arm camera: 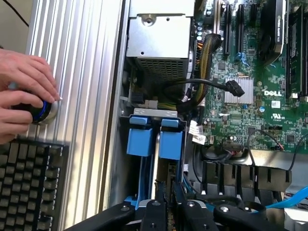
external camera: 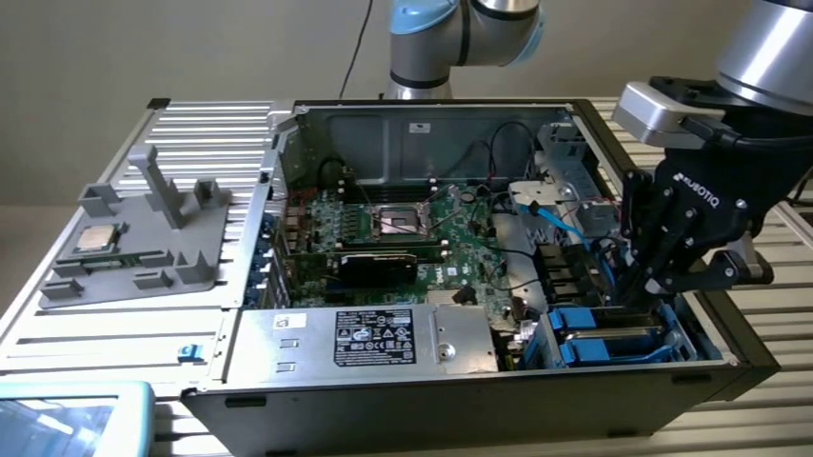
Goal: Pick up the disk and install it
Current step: 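Insert the first disk wire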
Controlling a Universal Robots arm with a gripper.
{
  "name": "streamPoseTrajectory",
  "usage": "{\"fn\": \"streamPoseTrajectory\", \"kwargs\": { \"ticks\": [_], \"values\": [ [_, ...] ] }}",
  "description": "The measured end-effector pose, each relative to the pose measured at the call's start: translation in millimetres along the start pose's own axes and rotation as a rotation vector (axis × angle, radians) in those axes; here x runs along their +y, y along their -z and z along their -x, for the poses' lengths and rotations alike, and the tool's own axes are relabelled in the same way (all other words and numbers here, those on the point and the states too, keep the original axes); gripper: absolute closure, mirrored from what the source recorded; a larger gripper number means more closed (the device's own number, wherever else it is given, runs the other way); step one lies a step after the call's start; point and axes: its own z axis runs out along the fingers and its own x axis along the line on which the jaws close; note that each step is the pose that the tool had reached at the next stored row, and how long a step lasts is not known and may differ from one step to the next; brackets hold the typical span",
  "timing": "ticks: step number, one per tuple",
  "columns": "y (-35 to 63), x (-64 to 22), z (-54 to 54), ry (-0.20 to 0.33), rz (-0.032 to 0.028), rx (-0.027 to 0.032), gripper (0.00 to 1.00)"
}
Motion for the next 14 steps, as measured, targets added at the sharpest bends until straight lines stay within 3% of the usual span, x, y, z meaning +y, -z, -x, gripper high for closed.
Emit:
{"fn": "streamPoseTrajectory", "kwargs": {
  "ticks": [8, 14],
  "values": [
    [-1.7, -2.2, -1.9, -0.008, 0.0012, -0.0087, 0.83],
    [-3.5, -2.3, -4.6, -0.014, 0.0041, -0.0101, 0.83]
  ]
}}
